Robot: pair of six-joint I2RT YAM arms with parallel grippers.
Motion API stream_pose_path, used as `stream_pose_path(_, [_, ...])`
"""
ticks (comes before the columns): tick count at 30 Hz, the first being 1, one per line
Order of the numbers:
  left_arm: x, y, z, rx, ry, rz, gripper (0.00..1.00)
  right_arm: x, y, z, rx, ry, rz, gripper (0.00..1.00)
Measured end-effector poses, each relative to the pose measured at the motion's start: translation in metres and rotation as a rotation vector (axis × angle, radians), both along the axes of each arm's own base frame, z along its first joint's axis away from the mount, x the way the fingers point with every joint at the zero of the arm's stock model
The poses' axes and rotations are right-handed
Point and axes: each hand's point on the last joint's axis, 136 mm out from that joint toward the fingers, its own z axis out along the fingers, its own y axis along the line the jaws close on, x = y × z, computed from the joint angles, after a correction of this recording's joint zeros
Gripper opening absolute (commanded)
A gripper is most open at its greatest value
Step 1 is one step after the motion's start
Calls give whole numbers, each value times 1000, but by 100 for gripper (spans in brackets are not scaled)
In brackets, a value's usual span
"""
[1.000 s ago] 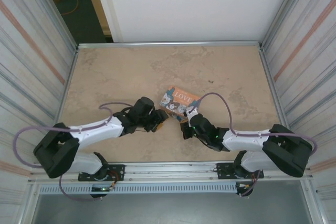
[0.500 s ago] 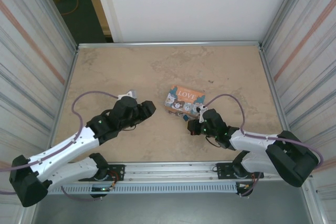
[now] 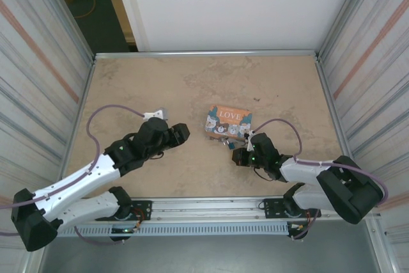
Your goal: Unlock a padlock with a key
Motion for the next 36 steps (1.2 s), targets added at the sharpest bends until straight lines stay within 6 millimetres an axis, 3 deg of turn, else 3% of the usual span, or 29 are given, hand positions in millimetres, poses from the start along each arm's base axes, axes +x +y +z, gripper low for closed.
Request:
stream_pose_path(9, [19,-3,-15,97,26,-51,80,-3,-11,11,-15,-9,-11,53])
stream_pose_path(20, [52,-18,-49,144,121,-152,83,12,-39,60,57,-118,-108,100])
stream_pose_path(28, [77,-46,-66,108,188,-241,84,28,-52,67,60,-104,-153,100])
stream_pose_path(36, [102,-80,-82,75,241,-325,85,59,-46,70,18,-85,-112,100])
